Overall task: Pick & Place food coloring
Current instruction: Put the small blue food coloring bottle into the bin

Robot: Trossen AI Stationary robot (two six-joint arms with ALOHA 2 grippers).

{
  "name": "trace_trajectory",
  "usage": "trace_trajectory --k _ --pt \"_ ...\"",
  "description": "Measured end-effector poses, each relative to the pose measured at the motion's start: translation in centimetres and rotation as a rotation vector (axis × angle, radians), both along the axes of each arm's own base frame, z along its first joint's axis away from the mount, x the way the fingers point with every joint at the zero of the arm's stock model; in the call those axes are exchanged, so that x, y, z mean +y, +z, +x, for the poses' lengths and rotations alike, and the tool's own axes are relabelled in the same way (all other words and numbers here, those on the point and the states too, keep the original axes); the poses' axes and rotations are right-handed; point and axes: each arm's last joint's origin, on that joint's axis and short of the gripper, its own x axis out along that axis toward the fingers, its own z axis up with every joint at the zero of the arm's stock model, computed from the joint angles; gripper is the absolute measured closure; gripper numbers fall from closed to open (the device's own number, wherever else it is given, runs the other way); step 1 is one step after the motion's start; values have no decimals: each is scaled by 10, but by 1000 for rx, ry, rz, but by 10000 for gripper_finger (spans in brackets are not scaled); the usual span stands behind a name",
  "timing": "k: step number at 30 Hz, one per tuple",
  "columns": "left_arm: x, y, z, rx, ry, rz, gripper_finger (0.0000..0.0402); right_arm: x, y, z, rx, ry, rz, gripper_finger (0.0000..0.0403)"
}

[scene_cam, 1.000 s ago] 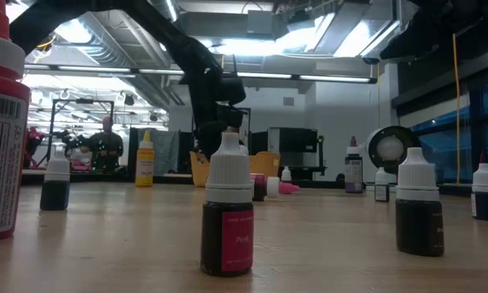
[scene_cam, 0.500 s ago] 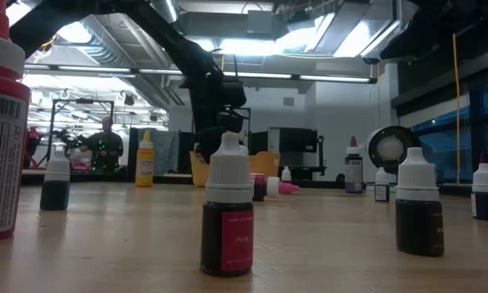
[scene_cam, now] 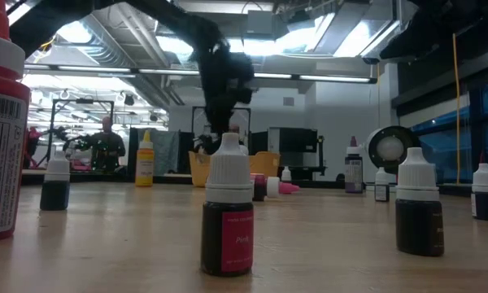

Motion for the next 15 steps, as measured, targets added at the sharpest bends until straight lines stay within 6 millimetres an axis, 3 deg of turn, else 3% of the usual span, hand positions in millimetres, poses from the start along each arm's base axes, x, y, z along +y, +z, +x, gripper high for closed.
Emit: trace_trajectory --k 8,15 --pt "-22 67 6 -96 -115 -59 276 0 0 0 1 1 -1 373" --pt "-58 109 -19 -143 -177 -167 276 0 0 0 -1 -1 2 373"
